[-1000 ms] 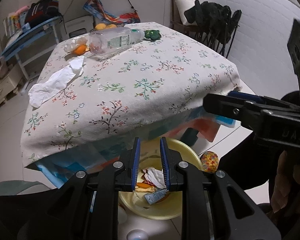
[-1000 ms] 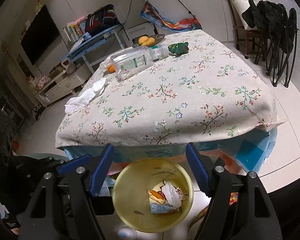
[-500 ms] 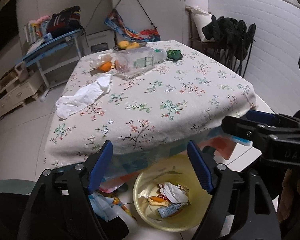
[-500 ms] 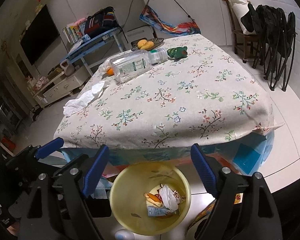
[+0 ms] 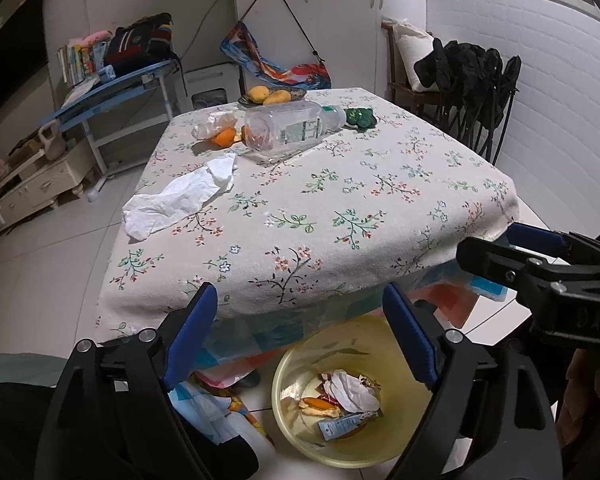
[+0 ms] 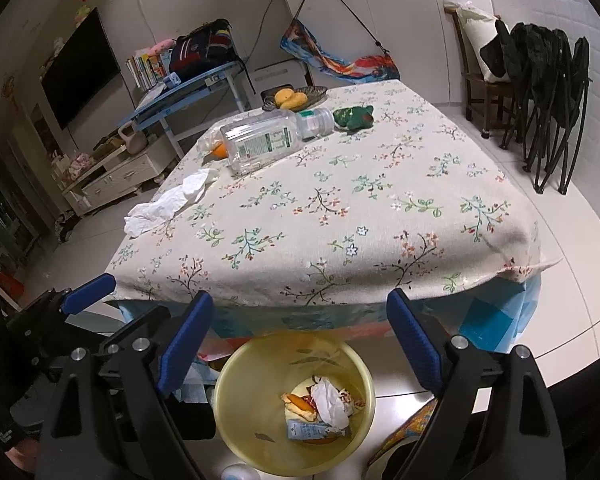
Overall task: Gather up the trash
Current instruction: 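Raise both tools from the basin back over the table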
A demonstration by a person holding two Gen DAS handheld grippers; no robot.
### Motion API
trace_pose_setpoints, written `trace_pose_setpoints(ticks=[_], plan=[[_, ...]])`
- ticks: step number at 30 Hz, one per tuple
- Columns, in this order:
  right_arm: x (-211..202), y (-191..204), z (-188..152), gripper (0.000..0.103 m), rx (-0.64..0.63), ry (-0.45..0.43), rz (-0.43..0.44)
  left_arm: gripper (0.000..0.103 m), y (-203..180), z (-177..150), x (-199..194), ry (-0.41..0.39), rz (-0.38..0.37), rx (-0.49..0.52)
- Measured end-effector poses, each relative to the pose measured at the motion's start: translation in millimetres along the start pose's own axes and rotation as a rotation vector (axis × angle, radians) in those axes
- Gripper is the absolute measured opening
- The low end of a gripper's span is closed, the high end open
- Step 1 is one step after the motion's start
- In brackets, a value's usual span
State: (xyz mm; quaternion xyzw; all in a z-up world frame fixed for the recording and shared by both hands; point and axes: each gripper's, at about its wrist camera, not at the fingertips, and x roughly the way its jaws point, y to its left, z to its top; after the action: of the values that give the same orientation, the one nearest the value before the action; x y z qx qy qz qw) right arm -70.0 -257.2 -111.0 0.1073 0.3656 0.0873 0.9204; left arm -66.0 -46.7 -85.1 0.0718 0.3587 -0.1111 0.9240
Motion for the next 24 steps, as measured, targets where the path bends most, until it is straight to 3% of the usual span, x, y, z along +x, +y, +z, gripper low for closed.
trace_pose_setpoints(ticks=[16,24], plan=[[-2,8,5,0.089,-0.025,-0.031,0.013,0.084,36,5,2,0.014,0.007,-0.181],[5,9,19,0.089,-0.05,-0.022,0.018,0.085,52,19,4,0.012,0.047,-0.201]])
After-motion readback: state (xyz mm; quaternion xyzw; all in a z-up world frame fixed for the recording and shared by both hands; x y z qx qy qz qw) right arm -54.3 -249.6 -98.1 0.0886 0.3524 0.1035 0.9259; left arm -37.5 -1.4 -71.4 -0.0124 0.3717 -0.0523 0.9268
